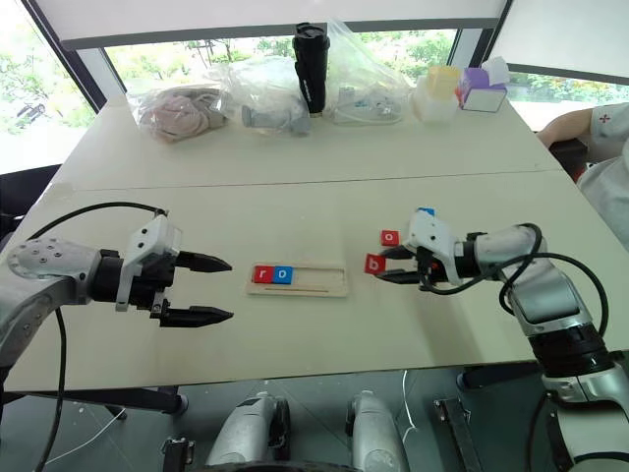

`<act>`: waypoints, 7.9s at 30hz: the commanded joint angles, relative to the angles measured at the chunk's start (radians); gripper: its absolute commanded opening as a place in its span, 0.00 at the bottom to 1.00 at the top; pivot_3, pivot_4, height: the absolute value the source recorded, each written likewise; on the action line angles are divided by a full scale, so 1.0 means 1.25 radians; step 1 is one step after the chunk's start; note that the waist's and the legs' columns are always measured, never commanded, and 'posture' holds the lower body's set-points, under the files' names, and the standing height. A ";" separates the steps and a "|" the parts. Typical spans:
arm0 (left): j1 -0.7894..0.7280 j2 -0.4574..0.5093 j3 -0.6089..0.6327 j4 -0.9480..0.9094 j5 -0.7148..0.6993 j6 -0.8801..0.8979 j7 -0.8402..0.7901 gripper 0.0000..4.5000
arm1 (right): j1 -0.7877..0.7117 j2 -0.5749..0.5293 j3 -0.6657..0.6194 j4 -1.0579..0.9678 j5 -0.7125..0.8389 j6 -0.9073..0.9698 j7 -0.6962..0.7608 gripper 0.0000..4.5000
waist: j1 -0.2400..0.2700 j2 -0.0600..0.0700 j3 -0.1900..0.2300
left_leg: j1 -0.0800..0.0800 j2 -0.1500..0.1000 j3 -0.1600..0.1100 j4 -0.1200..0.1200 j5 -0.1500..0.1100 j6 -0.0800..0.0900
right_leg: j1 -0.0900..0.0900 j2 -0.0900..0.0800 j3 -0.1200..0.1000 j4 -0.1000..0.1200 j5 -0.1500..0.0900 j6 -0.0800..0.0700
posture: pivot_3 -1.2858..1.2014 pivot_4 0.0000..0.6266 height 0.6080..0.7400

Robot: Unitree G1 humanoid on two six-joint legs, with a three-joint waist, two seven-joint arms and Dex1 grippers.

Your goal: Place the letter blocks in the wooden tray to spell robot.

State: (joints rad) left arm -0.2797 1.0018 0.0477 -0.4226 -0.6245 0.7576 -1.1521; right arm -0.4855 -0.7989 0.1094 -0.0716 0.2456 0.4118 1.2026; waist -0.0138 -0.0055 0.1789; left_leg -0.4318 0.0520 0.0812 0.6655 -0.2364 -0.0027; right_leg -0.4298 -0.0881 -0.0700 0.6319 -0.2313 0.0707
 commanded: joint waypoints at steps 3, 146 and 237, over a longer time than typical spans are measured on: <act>0.002 0.018 0.042 0.022 0.016 -0.034 0.003 1.00 | -0.105 0.090 0.066 -0.061 -0.023 0.133 -0.105 0.26 | 0.002 0.000 0.000 | 0.000 0.000 0.000 0.000 0.000 0.000 | 0.000 0.000 0.000 0.000 0.000 -0.001 | 0.52 0.24 1.00; 0.032 -0.050 0.000 0.015 0.056 -0.086 0.081 1.00 | -0.150 0.266 0.218 0.101 -0.198 -0.003 -0.123 0.99 | 0.001 0.000 0.000 | -0.003 0.000 0.002 0.000 0.000 0.000 | -0.003 0.000 0.000 0.001 0.001 0.002 | 0.52 0.24 1.00; -0.039 -0.092 -0.080 0.051 0.080 -0.109 0.023 1.00 | 0.186 0.384 -0.279 -0.644 0.305 0.962 -0.990 0.99 | 0.000 0.001 0.000 | -0.008 0.000 0.000 -0.002 0.000 0.000 | -0.009 0.000 0.003 0.000 0.001 -0.001 | 0.52 0.24 1.00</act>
State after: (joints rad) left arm -0.3263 0.8826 -0.0661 -0.3445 -0.5295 0.6388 -1.1202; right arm -0.2284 -0.2737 -0.2315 -0.8458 0.5773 1.6079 -0.0825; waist -0.0132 -0.0046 0.1785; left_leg -0.4418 0.0512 0.0810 0.6643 -0.2359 -0.0031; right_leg -0.4406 -0.0879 -0.0658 0.6312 -0.2301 0.0688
